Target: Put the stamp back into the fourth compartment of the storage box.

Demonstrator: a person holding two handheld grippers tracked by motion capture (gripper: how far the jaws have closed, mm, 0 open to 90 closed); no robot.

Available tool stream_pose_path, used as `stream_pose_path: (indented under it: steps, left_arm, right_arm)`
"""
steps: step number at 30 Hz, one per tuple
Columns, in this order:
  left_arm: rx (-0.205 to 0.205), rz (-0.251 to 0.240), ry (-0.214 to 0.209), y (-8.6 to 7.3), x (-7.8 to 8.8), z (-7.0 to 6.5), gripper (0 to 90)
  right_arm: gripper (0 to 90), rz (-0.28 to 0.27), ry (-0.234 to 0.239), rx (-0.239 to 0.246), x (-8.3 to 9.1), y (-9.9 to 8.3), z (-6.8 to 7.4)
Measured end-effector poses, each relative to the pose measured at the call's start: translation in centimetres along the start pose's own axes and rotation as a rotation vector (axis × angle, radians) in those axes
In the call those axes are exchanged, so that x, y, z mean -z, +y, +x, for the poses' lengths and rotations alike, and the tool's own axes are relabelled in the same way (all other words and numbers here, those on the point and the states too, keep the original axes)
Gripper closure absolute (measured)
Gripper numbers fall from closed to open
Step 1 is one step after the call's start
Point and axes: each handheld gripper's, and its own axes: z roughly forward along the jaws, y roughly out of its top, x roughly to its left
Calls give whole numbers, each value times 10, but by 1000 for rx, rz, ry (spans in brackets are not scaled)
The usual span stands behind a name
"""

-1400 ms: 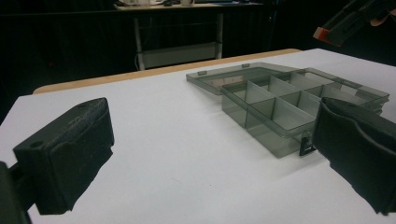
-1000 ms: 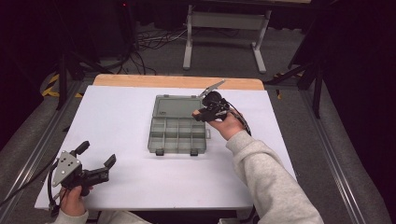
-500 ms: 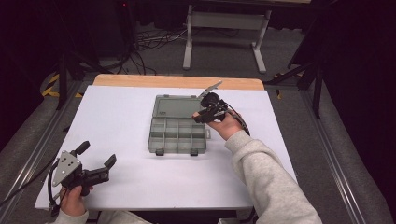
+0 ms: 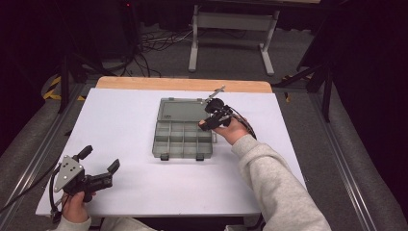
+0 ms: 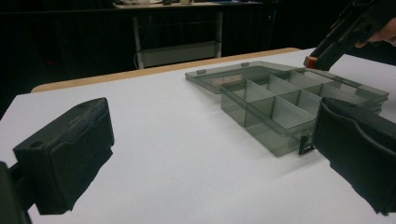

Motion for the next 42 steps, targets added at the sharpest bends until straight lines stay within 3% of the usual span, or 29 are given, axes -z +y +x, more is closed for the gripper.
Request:
stream_pose_path:
  steps: [27,42]
  left_arm:
    - [-1,-1,-3,0,0,0,1]
    - [1,-2,-4,0,0,0,1]
  right_arm:
    - [656,75,43,-11,-13,-2,-2]
    - [651,99,36,9,-17,-3,-2]
